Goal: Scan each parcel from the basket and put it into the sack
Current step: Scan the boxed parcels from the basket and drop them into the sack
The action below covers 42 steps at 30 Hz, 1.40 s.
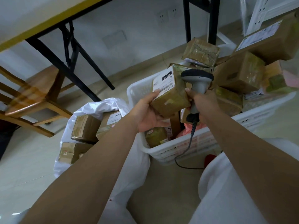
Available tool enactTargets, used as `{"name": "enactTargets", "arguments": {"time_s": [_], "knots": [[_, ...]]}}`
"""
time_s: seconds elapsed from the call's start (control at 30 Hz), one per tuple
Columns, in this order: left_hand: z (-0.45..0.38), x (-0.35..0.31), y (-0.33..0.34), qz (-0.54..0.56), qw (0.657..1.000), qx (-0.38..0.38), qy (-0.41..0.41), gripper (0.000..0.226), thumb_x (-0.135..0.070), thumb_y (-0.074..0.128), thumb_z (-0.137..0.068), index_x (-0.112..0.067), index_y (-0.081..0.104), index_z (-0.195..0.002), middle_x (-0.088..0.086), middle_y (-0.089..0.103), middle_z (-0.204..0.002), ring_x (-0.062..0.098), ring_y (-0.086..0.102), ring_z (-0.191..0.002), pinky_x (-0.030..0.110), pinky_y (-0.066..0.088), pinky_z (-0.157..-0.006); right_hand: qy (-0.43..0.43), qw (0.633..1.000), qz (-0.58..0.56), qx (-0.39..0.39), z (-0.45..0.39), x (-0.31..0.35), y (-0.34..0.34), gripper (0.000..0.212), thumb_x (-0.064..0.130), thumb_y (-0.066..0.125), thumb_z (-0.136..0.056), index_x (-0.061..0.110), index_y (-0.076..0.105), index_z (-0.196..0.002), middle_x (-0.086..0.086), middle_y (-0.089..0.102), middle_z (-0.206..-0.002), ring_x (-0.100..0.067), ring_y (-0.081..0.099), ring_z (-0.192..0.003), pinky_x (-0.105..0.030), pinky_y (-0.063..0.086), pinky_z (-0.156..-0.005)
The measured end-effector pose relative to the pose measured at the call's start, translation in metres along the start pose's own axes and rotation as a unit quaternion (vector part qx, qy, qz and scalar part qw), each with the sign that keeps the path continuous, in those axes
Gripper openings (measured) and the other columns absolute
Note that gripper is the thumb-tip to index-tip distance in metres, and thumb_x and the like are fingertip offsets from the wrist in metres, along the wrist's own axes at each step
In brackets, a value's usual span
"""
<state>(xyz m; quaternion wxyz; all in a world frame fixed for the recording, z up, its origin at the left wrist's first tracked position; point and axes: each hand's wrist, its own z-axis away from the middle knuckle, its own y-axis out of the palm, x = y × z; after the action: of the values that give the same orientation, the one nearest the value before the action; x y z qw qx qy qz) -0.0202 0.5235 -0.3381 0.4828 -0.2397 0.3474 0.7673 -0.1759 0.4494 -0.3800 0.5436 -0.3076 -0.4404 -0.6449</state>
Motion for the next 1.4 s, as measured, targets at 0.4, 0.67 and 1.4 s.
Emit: {"name": "enactTargets", "arguments": {"time_s": [0.4, 0.67, 1.4], "knots": [[0.02, -0.006, -0.055, -0.03, 0.971, -0.147, 0.189, 0.074, 0.008, 0.07, -0.081, -0.019, 0.037, -0.141, 0.011, 0.07, -0.117, 0.024, 0.07, -0.105, 0.028, 0.059, -0.071, 0.027, 0.997, -0.025, 0.071, 0.013, 0.0, 0.01, 0.024, 0.027, 0.07, -0.09, 0.01, 0.054, -0.083, -0.004, 0.056, -0.062, -0.012, 0.046, -0.043, -0.025, 0.043, -0.047], [0.06, -0.001, -0.107, -0.002, 0.944, -0.244, 0.222, 0.051, 0.003, 0.064, -0.089, -0.009, 0.045, -0.135, 0.014, 0.07, -0.116, 0.02, 0.072, -0.097, 0.023, 0.059, -0.072, 0.056, 0.972, 0.11, 0.201, 0.076, 0.026, 0.051, 0.029, 0.032, 0.07, -0.089, 0.009, 0.059, -0.102, -0.003, 0.058, -0.073, -0.011, 0.046, -0.052, -0.027, 0.045, -0.052], [0.173, -0.013, -0.203, 0.07, 0.86, -0.384, 0.329, 0.055, 0.0, 0.065, -0.09, -0.018, 0.045, -0.137, 0.01, 0.063, -0.126, 0.025, 0.064, -0.112, 0.044, 0.051, -0.1, -0.027, 0.918, 0.227, 0.325, 0.213, 0.062, 0.161, 0.022, 0.021, 0.07, -0.089, 0.006, 0.055, -0.095, -0.004, 0.051, -0.061, -0.009, 0.038, -0.042, -0.022, 0.039, -0.042]]}}
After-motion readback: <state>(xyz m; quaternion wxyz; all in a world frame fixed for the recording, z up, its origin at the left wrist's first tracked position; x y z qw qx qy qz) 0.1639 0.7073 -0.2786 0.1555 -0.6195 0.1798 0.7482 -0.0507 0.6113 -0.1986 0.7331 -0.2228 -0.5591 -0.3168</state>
